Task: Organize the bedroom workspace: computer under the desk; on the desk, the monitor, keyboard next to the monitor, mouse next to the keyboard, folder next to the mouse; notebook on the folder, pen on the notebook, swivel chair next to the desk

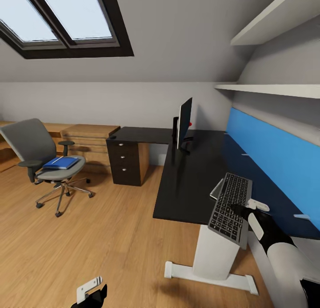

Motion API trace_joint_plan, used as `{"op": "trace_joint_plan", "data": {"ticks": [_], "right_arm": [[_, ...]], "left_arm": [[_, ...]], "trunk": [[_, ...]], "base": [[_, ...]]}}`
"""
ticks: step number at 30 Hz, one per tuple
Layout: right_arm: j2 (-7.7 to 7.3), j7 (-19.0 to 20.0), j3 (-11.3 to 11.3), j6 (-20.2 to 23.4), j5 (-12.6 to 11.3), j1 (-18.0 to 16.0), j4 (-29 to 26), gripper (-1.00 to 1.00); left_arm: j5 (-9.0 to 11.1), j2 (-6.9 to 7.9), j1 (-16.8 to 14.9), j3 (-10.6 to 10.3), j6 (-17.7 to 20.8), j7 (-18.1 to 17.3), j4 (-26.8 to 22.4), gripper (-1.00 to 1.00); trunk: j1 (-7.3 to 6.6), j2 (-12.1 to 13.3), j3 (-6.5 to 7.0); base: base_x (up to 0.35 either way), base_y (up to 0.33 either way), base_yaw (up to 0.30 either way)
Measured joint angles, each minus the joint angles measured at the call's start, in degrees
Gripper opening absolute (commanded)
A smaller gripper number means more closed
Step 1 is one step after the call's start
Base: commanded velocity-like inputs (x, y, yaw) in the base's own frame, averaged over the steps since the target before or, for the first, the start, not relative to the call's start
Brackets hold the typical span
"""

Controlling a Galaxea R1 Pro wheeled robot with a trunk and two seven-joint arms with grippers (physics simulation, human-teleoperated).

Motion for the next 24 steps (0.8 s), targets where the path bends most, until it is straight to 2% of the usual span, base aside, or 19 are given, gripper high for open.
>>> {"op": "trace_joint_plan", "data": {"ticks": [8, 15, 24], "right_arm": [[-0.01, 0.2, 0.0, -0.1, 0.1, 0.0, 0.0, 1.0], [0.0, 0.4, 0.0, -0.2, 0.0, 0.0, 0.4, 1.0], [-0.01, 0.4, 0.1, -0.3, 0.2, 0.0, 0.5, 1.0]], "left_arm": [[0.0, -0.04, 0.0, 0.0, 0.0, 0.0, 0.0, 1.0], [0.0, -0.02, 0.0, 0.0, 0.0, 0.0, 0.0, 1.0], [0.0, -0.04, 0.0, 0.0, 0.0, 0.0, 0.0, 1.0]], "trunk": [[0.0, 0.0, 0.0], [0.02, 0.0, 0.0], [0.0, 0.0, 0.0]], "base": [[-0.003, 0.0, 0.0], [-0.131, 0.0, 0.0], [-0.022, 0.0, 0.0]]}}
